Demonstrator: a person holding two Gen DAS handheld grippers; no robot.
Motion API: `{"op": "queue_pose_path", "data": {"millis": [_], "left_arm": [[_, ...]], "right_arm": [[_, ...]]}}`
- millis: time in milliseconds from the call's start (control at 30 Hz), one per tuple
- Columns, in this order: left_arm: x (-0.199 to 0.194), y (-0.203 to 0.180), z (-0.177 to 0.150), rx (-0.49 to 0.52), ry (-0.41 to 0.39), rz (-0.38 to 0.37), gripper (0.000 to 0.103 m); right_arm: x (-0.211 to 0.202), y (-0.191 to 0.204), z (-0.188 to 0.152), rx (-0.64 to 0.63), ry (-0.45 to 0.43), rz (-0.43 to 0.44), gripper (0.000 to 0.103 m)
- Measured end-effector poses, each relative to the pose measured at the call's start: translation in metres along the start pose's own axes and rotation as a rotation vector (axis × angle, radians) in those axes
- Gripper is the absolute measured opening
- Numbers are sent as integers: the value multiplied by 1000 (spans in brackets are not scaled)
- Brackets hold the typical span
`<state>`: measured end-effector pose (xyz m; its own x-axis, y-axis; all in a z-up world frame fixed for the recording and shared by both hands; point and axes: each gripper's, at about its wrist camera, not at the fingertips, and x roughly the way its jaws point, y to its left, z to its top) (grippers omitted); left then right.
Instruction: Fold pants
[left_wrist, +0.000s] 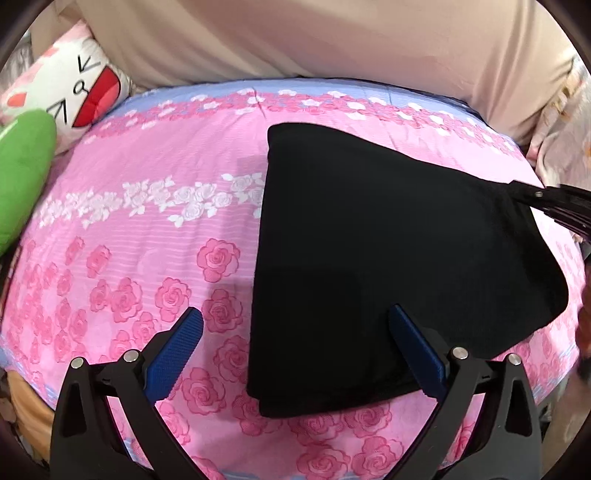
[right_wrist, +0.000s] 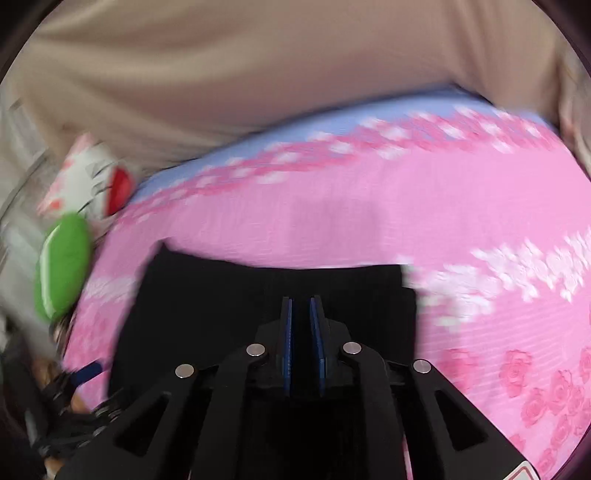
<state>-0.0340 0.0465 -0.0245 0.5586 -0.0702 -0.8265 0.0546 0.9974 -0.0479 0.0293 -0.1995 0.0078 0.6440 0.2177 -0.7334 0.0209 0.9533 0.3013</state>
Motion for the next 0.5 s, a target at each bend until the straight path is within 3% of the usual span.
{"op": "queue_pose_path", "data": {"millis": [67,233,367,433,500], "left_arm": [[5,-1,1,-1,11,-6,98],[2,-1,-2,4,7,-6,98],[4,2,-4,-3,2,7,98],[5,4,-3,0,8,1,98],[5,5,-2,-3,13,-12,98]], "right_arm": [[7,37,0,-73,28,85,14],[67,117,9,-258,136,137,12],[128,135,18,-313,200,61,12],[126,135,21,-289,201,72,12],[95,130,22,-267,140,71,12]]}}
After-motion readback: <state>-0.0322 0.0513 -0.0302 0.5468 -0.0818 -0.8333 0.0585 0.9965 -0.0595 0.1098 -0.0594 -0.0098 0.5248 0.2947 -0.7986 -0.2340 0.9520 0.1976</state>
